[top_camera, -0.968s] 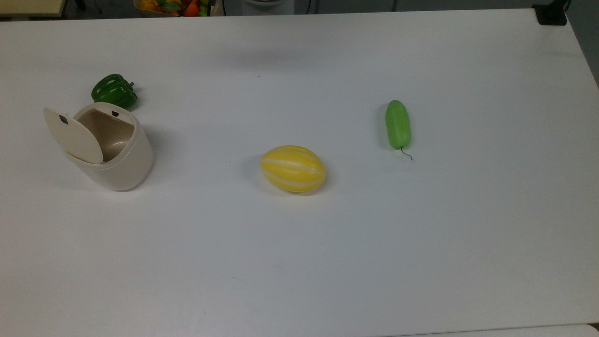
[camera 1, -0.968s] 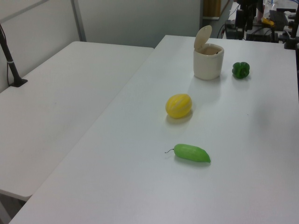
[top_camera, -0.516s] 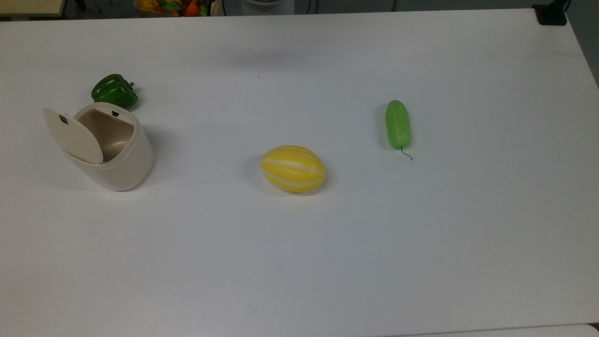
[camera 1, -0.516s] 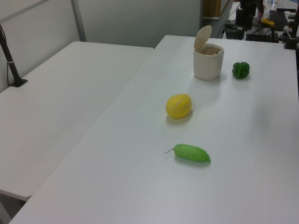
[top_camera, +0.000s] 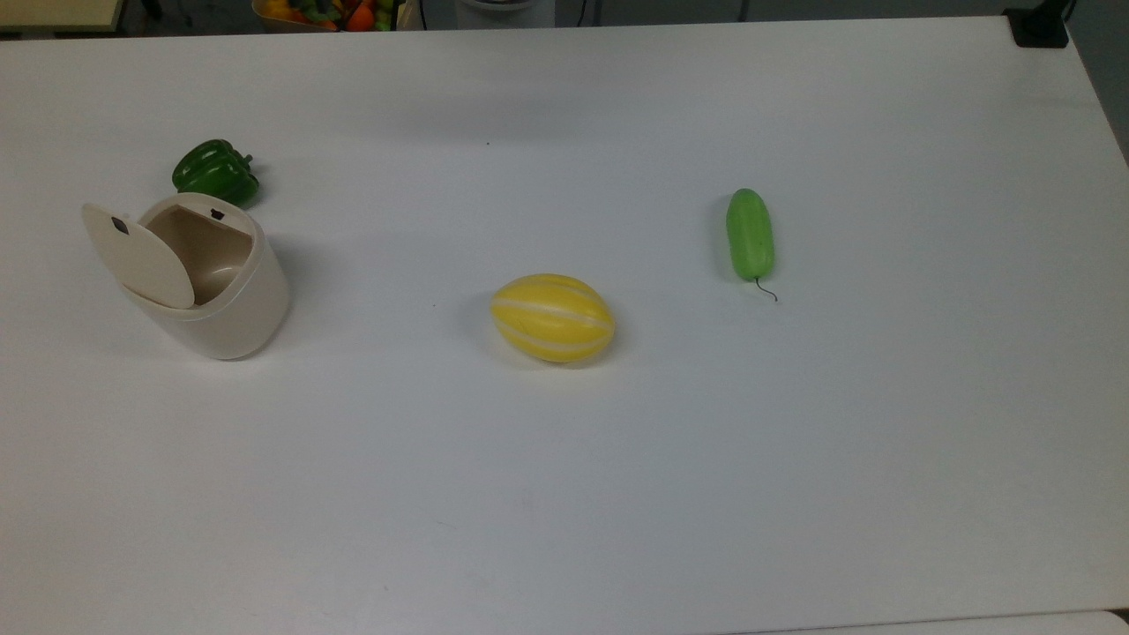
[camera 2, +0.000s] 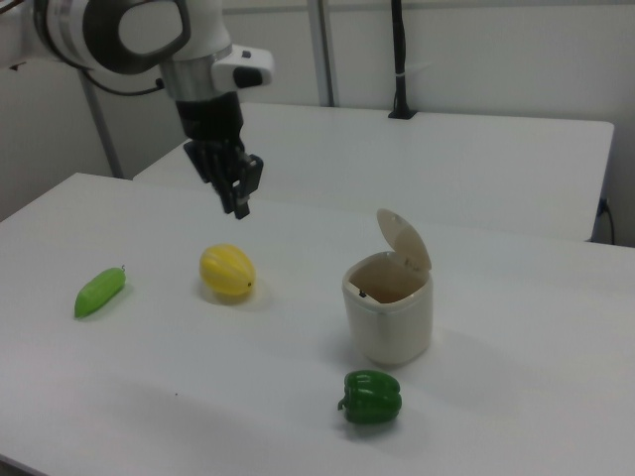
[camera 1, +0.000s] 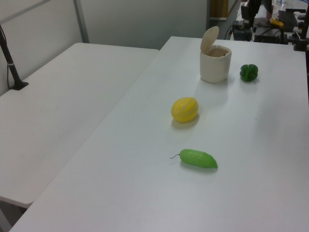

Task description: Close garbage bin

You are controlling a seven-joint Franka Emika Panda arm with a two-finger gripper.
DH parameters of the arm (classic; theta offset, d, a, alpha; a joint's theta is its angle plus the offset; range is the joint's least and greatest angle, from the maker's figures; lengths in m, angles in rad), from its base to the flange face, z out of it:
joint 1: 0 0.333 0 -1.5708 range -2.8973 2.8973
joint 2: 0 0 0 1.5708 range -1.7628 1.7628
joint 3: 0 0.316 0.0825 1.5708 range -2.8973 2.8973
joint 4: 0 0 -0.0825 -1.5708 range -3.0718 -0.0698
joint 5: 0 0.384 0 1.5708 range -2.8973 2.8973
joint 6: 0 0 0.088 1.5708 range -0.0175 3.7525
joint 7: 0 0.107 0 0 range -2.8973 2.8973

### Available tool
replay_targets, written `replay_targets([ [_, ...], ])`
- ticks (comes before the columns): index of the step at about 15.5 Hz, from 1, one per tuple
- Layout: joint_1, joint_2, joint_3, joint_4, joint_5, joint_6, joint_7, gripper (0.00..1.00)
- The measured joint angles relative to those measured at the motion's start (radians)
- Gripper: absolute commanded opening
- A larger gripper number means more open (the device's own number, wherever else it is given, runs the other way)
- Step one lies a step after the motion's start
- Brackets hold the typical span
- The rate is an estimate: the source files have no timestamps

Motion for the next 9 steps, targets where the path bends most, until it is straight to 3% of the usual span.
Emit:
replay_targets([
  [4, -0.032, 0.057, -0.015, 0.079, 0.017, 0.048, 0.001, 0.15],
  [9, -0.094, 0.082, -0.018, 0.112, 0.066, 0.232, 0.046, 0.15],
])
